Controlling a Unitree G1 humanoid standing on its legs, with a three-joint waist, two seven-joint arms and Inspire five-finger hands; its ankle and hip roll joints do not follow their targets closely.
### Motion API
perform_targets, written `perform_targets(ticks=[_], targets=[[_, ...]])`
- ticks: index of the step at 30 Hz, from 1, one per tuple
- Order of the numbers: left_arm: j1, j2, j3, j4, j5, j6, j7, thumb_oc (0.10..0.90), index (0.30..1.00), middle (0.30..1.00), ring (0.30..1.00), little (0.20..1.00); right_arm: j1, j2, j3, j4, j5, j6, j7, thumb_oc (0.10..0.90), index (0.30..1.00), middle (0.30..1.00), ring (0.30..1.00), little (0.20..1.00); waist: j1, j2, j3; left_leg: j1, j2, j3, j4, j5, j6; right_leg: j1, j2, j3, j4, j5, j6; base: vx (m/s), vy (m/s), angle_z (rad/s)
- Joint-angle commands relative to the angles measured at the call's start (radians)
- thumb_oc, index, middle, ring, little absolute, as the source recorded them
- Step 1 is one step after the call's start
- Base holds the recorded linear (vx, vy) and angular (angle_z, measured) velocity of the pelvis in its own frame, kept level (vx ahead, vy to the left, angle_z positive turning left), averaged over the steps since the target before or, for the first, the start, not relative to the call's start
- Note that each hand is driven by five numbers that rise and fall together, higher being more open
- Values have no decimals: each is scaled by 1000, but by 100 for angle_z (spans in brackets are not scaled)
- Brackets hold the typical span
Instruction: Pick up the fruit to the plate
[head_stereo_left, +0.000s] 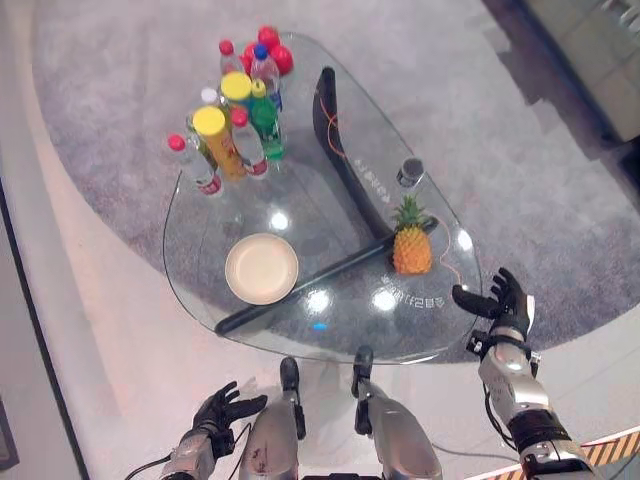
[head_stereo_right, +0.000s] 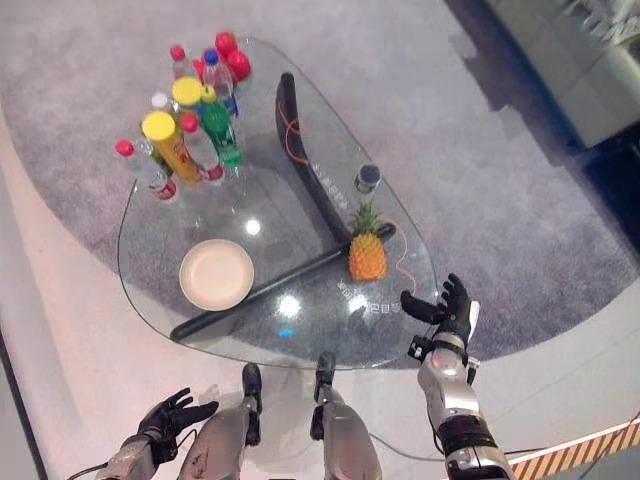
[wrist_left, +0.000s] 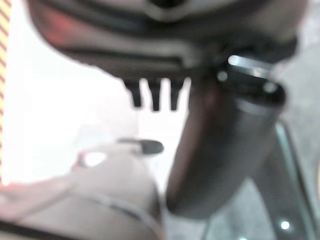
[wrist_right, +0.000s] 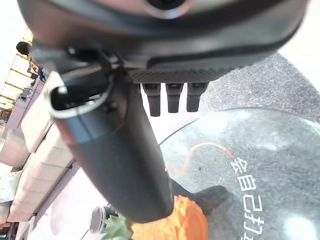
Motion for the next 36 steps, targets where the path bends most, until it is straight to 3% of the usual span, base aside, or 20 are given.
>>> perform_targets(ticks=[1, 5, 13, 20, 27, 36], targets=[[42, 17, -54, 10, -53, -11, -3, 800, 900, 900, 900, 900, -96, -110, -35, -143, 7, -60, -68, 800, 900, 900, 900, 900, 25, 2, -10, -78, -55, -38, 111, -57, 14, -57, -4, -27, 186, -62, 41, -60, 22, 3], [28, 16, -73, -5, -75, -7, 2, 800, 900, 900, 900, 900, -175, -127, -30, -173, 8, -64, -80, 800, 900, 900, 900, 900, 32, 13, 23, -119, -63, -41, 134, -58, 15, -96, -2, -32, 201, -61, 34, -50, 23, 1], [34, 11, -93, -64, -124, -7, -24, 800, 900, 900, 900, 900, -262, -134, -4, -220, 36, -17, -62, 800, 900, 900, 900, 900, 42, 23, 23, -189, -75, -37, 148, -57, 20, -162, -1, -39, 208, -61, 27, 0, 0, 0], [32, 13, -106, -118, -161, 11, -45, 800, 900, 900, 900, 900, -310, -142, 22, -266, 7, -17, -62, 800, 900, 900, 900, 900, 48, 25, 23, -239, -76, -35, 184, -64, 22, -209, -7, -52, 234, -64, 22, -2, 29, 3], [17, 9, -128, -150, -201, 24, -29, 800, 900, 900, 900, 900, -403, -166, 52, -196, -42, 69, -192, 800, 900, 900, 900, 900, 64, 29, 23, -283, -83, -37, 189, -64, 27, -264, -14, -65, 260, -65, 22, -1, 22, 6], [18, 11, -139, -156, -225, 17, -58, 800, 900, 900, 900, 900, -440, -199, 96, -113, -82, 139, -226, 800, 900, 900, 900, 900, 74, 39, 23, -299, -90, -42, 180, -61, 31, -292, -17, -65, 271, -64, 25, 9, 23, 4]])
